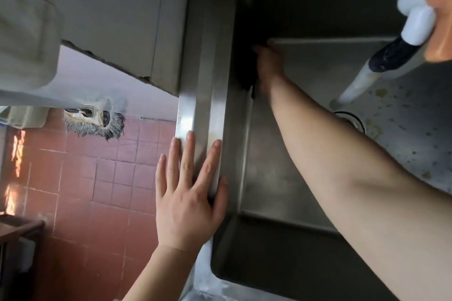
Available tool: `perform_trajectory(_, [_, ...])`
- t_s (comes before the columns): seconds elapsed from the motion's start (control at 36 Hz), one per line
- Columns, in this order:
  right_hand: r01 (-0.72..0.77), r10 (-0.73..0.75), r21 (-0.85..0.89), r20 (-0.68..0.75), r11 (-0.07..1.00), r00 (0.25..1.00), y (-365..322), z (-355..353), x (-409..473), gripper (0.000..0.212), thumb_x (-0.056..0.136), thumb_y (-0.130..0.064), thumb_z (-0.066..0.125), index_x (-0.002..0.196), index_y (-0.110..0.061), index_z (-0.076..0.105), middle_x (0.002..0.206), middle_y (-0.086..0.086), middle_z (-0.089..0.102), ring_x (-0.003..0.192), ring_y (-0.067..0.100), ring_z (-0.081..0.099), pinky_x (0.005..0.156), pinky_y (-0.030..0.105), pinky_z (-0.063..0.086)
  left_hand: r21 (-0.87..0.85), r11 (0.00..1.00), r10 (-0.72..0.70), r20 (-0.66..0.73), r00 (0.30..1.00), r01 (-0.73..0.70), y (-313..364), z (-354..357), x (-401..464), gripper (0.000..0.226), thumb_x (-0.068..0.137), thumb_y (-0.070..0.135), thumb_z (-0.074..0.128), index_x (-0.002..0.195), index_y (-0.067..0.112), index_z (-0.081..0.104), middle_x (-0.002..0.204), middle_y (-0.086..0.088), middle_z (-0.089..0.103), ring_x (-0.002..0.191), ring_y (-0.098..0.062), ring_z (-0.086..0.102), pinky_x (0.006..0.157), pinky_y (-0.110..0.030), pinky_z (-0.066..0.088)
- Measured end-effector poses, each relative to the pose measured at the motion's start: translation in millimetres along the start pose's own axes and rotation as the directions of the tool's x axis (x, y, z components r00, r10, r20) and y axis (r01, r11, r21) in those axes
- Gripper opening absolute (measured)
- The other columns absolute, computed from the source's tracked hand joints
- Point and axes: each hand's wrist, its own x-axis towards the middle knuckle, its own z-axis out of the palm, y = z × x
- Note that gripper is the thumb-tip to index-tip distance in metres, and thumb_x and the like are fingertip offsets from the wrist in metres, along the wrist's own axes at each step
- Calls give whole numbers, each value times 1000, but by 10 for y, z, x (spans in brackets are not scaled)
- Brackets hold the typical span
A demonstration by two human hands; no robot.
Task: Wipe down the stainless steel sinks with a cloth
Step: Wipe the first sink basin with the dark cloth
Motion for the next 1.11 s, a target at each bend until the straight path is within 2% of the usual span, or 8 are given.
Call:
perform_trajectory(0.08, [-16,16,34,2,999,1000,103,3,-190,31,92,2,57,122,-2,65,104,13,69,92,24,66,77,32,52,-9,1000,3,7,1000,-3,7,0,-4,60,98,46,41,155,31,33,167,-9,15,154,-34,11,121,-55,19])
perform_trajectory(0.19, [-56,57,98,-9,994,998,371,-141,-619,33,88,10,57,107,-13,70,70,-7,73,62,7,69,54,19,52,-22,1000,-6,19,1000,7,-1,5,4,63,96,46,45,155,34,31,167,-7,13,154,-32,9,120,-56,20])
perform_trajectory(0.36, [-211,212,-51,14,976,977,1004,-508,-1599,35,87,0,62,119,-12,72,111,14,74,105,28,69,99,46,52,-22,1000,-16,34,999,16,1,-11,4,64,95,51,41,156,38,26,167,-6,11,154,-31,8,121,-54,17])
perform_trajectory(0.64, [-328,377,-375,63,867,924,1281,-856,-2491,20,89,-9,65,106,-12,75,105,19,75,95,30,72,81,37,56,-74,997,-20,62,998,25,0,-39,3,65,93,50,39,156,39,23,167,-4,9,154,-31,6,121,-54,19])
perform_trajectory(0.78, [-148,392,-668,231,729,890,870,-1045,-2505,14,82,-1,70,83,-14,75,71,-3,73,65,7,66,63,16,51,-140,989,-23,96,995,37,-12,-113,-2,67,91,51,37,156,39,23,168,-2,7,154,-29,2,122,-52,15])
perform_trajectory(0.89, [5,237,-725,232,689,943,507,-1266,-2695,28,81,2,67,63,-19,68,52,-17,55,50,-2,49,54,22,36,-205,978,-22,119,993,47,-53,-134,-13,64,93,52,36,155,40,25,168,2,5,155,-25,-1,124,-49,12])
perform_trajectory(0.97, [163,84,-650,331,742,940,212,-1447,-2987,49,82,11,61,72,-34,76,69,-22,65,66,-9,56,66,11,43,-298,953,-17,110,994,49,-78,-163,-31,59,94,47,41,152,38,35,168,3,10,155,-23,1,125,-46,10])
perform_trajectory(1.11, [435,-95,-682,476,588,874,-217,-1785,-3382,52,84,18,61,128,-9,65,129,-5,64,122,-7,56,108,12,36,-547,814,-171,96,981,195,-49,-339,-289,52,92,34,47,144,27,52,164,1,27,154,-27,9,124,-50,8])
